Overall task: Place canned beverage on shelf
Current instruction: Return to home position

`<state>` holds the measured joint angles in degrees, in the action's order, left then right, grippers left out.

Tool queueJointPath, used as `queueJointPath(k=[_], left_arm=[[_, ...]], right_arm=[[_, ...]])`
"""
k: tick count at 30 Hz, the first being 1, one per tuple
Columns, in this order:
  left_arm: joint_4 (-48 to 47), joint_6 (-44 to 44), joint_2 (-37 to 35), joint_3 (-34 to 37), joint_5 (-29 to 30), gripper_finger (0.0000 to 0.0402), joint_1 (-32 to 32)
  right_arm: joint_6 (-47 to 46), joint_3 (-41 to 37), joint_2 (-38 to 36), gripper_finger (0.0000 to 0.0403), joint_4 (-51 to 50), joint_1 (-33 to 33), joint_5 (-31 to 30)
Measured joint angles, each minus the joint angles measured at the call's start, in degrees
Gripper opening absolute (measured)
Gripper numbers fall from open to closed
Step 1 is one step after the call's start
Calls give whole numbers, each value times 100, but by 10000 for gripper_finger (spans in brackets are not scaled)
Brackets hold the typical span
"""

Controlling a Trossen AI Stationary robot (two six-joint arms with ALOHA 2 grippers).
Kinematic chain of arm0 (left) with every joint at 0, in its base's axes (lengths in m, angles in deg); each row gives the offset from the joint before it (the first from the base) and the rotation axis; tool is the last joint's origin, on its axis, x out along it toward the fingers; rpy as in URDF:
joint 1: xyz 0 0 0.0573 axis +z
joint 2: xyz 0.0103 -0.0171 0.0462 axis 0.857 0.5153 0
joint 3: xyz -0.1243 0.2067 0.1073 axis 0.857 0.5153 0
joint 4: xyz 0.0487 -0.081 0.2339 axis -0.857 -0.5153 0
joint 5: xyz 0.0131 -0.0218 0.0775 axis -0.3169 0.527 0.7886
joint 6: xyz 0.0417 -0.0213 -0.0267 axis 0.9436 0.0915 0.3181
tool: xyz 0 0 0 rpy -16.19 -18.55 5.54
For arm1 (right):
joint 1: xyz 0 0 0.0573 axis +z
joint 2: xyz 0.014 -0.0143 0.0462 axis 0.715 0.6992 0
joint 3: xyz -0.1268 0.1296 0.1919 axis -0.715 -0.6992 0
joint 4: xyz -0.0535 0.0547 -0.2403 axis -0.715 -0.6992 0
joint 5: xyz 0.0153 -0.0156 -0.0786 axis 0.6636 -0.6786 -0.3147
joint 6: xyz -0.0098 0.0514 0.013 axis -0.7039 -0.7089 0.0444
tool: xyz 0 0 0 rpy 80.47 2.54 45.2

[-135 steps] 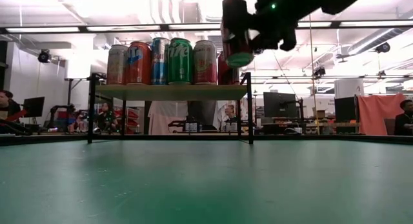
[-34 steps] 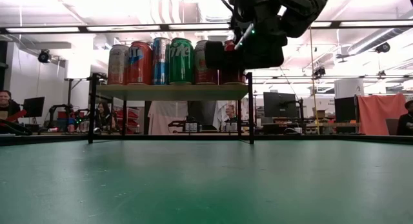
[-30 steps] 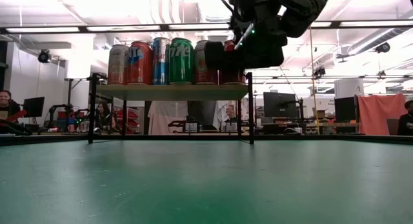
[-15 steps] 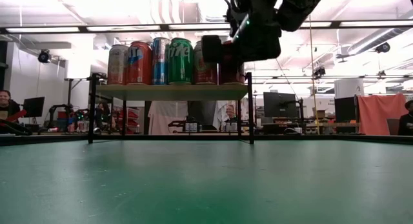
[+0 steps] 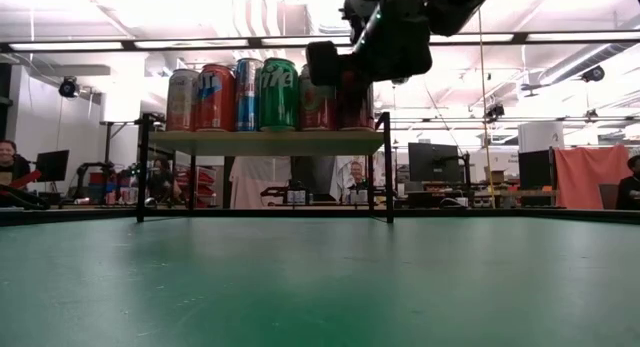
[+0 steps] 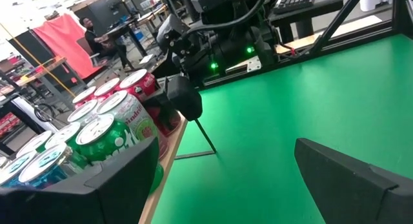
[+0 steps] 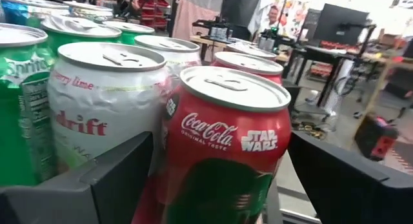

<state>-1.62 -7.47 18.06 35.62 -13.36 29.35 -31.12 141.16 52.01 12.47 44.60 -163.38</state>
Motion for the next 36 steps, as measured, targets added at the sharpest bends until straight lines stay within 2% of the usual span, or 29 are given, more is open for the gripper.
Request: queueJointPath(k=[3, 14, 22, 25, 31, 36], left_arm=[[-15, -31, 0, 0, 0, 346, 0], [-15, -72, 0, 0, 0, 346, -4], [-15, -388, 65, 0, -7, 346, -4], [-7, -526, 155, 47, -42, 346, -2], [885, -605, 467, 539, -104, 345, 2], [2386, -207, 837, 1122, -108, 316, 15]], right_arm=[[172, 0, -25, 350, -4, 41, -187], [468, 2, -171, 350, -3, 331, -214], [725, 2, -449, 350, 0, 830, -196], [955, 2, -574, 345, 0, 1066, 3], [1208, 2, -921, 306, -7, 1420, 567], [1329, 2, -1225, 236, -137, 1509, 783]])
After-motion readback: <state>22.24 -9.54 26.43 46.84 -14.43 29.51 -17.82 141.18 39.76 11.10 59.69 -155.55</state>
